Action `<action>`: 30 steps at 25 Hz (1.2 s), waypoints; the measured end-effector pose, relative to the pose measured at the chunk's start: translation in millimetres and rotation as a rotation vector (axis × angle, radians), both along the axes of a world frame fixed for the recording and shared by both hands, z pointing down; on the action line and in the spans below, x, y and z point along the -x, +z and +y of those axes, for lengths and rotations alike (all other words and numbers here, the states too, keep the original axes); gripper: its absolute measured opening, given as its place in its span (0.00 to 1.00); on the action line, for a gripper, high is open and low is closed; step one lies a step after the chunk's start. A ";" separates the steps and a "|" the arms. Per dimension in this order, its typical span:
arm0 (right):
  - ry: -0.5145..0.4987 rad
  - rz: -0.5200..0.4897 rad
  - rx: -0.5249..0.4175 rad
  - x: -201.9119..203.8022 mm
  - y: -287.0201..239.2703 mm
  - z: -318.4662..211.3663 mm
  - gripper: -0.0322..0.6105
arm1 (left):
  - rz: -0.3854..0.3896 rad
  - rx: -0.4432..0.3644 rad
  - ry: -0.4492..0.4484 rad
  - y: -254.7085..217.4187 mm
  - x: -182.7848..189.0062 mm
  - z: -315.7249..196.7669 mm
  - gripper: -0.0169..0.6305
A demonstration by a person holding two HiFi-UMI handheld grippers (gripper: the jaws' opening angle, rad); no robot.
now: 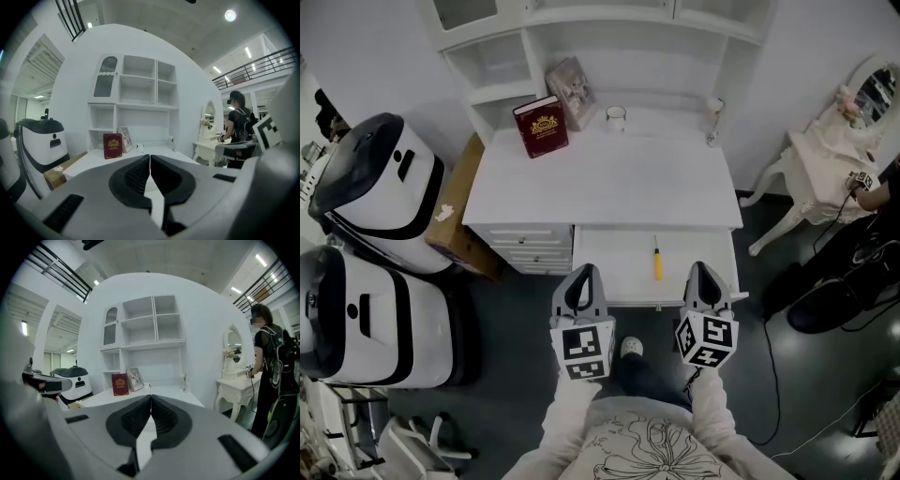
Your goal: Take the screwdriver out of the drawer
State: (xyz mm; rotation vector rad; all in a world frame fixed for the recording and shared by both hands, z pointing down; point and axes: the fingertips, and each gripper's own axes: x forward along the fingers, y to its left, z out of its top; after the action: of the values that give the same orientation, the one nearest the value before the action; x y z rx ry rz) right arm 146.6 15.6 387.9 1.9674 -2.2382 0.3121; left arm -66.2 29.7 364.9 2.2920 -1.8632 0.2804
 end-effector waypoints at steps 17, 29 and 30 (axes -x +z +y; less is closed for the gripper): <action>-0.073 -0.018 0.106 -20.0 47.4 -107.7 0.05 | -0.011 0.098 -0.055 39.8 -29.5 -96.5 0.04; -0.054 -0.011 0.213 -5.8 90.4 -142.8 0.06 | -0.017 0.201 -0.030 83.2 -14.3 -137.1 0.04; -0.052 -0.007 0.225 -4.0 94.9 -145.6 0.05 | -0.017 0.210 -0.026 87.0 -12.8 -141.6 0.04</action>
State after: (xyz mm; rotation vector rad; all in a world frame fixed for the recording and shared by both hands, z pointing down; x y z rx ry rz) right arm 150.7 -130.1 482.7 1.7929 -2.1478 0.5397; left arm -53.3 -111.9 451.9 2.1310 -1.7768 0.4691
